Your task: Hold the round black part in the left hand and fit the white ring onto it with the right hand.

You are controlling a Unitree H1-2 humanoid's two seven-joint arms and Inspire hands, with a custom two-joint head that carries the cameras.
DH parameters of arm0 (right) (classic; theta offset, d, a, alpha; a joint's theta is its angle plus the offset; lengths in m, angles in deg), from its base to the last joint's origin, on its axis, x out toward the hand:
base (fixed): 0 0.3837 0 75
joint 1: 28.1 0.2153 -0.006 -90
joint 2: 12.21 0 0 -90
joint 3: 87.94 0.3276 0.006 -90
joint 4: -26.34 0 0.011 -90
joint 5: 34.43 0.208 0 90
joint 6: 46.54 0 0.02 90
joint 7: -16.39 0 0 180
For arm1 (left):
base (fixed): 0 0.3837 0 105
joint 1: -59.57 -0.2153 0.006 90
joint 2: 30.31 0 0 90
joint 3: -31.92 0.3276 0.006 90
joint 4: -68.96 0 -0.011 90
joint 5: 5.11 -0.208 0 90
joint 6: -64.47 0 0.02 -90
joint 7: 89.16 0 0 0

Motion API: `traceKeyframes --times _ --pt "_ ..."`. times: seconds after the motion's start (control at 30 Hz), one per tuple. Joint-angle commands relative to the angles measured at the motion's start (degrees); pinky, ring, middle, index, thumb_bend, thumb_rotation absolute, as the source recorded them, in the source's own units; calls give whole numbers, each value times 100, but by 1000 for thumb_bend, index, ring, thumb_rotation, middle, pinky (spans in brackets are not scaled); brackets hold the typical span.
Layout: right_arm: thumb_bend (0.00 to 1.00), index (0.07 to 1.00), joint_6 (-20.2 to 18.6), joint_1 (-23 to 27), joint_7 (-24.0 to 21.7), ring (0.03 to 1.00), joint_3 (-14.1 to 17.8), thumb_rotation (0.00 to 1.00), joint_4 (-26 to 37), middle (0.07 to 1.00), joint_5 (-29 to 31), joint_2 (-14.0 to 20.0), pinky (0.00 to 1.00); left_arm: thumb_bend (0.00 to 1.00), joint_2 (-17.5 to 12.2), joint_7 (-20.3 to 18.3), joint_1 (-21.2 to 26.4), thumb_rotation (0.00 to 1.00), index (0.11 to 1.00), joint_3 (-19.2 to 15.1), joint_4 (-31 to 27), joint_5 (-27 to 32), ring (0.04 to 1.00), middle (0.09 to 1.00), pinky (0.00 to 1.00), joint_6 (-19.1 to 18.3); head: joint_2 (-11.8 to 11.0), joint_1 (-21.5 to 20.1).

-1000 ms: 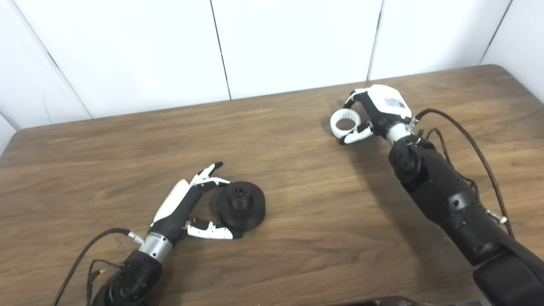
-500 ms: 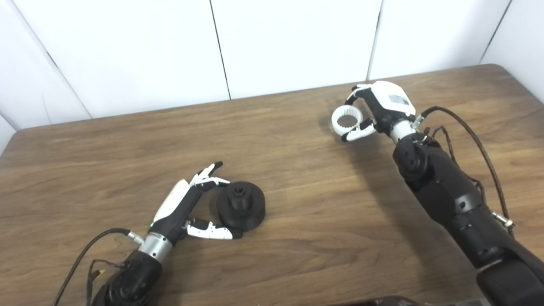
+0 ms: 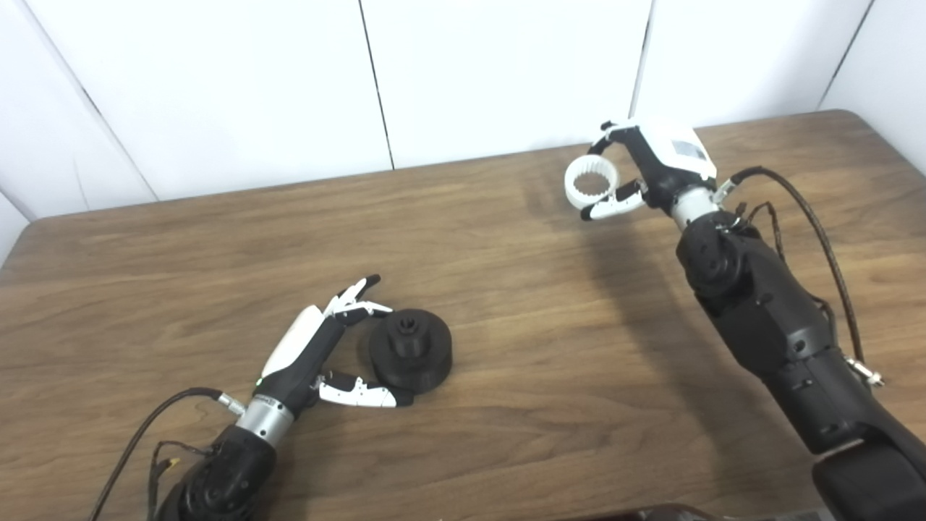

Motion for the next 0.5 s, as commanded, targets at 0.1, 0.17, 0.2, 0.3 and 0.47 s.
traceKeyframes --times 0.1,0.17,0.2,0.3,0.47 --pt "520 491 95 178 1 913 164 156 542 855 126 45 947 915 -47 -184 12 345 623 24 39 19 1000 1000 1000 -190 5 15" --pt "520 491 51 99 -61 914 198 157 736 855 187 20 951 912 -47 -163 11 343 622 22 44 7 1000 1000 1000 -158 5 15" --pt "520 491 23 49 -97 915 212 157 850 857 200 5 953 910 -49 -158 14 342 623 23 50 2 1000 1000 1000 -146 10 6" --pt "520 492 -14 -131 -155 910 244 156 1191 857 226 -56 941 911 -45 -153 32 342 621 22 82 9 1000 1000 1000 -124 12 -1" --pt "519 493 -48 -422 -226 903 244 158 1669 861 188 -172 929 919 -36 -150 53 349 619 27 69 -19 1000 1000 1000 -150 25 21"
